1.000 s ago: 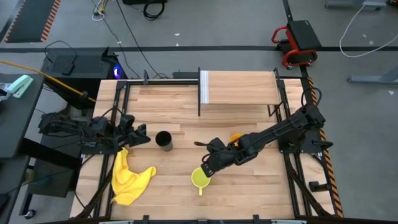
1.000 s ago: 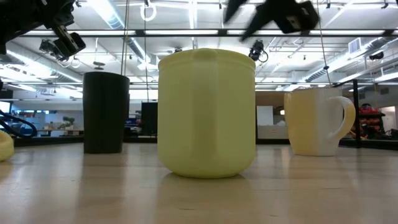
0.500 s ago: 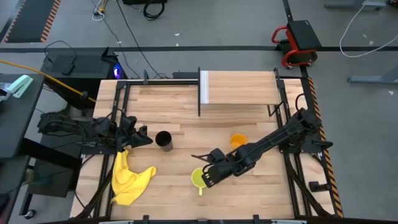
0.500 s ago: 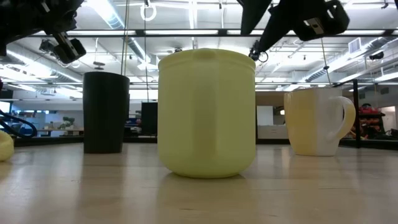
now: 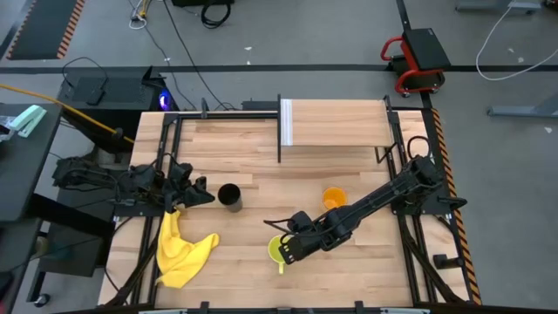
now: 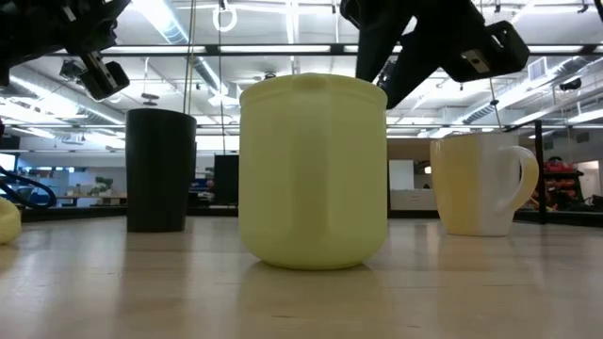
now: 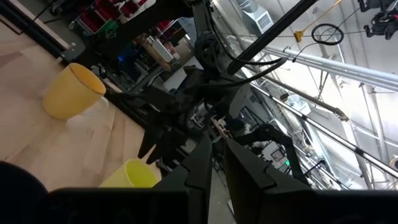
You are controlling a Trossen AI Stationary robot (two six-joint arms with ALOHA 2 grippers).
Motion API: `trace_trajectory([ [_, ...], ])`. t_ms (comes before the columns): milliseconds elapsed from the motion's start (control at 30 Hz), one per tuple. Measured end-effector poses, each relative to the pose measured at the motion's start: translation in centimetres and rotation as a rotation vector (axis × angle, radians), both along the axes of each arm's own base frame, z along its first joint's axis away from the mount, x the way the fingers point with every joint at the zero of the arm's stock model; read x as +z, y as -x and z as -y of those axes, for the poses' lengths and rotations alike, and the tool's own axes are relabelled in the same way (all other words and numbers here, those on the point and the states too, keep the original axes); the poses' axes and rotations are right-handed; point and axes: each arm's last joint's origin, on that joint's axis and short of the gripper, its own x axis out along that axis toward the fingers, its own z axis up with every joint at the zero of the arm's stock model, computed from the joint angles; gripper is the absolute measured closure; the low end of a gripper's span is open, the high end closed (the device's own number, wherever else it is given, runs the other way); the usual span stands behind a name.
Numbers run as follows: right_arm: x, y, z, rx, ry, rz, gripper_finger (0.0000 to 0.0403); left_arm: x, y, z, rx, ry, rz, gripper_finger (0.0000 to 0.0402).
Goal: Stack small to large cups/mugs on shelf
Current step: Put the yellow mug on the shelf
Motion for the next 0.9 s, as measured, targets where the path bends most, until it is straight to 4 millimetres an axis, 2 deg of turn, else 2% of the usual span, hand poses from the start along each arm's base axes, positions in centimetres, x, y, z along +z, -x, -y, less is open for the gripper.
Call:
trace_trajectory([
  [467,-1.1,-0.7,0.9,-0.027,0.003,-0.042,0.0320,-0.2,0.0,0.0,0.000,-0.003,-0.021,0.0353],
  [733,-1.1,-0.9,1.3,-0.028,-0.004,-0.043,0.0338,-0.3,-0.1,0.0,0.000,-0.004,-0.027,0.0350],
  [900,-2.0,-1.2,1.3,-0.021,-0.019,-0.070,0.0355,-0.3,0.0,0.0,0.000,-0.004,-0.026,0.0355],
])
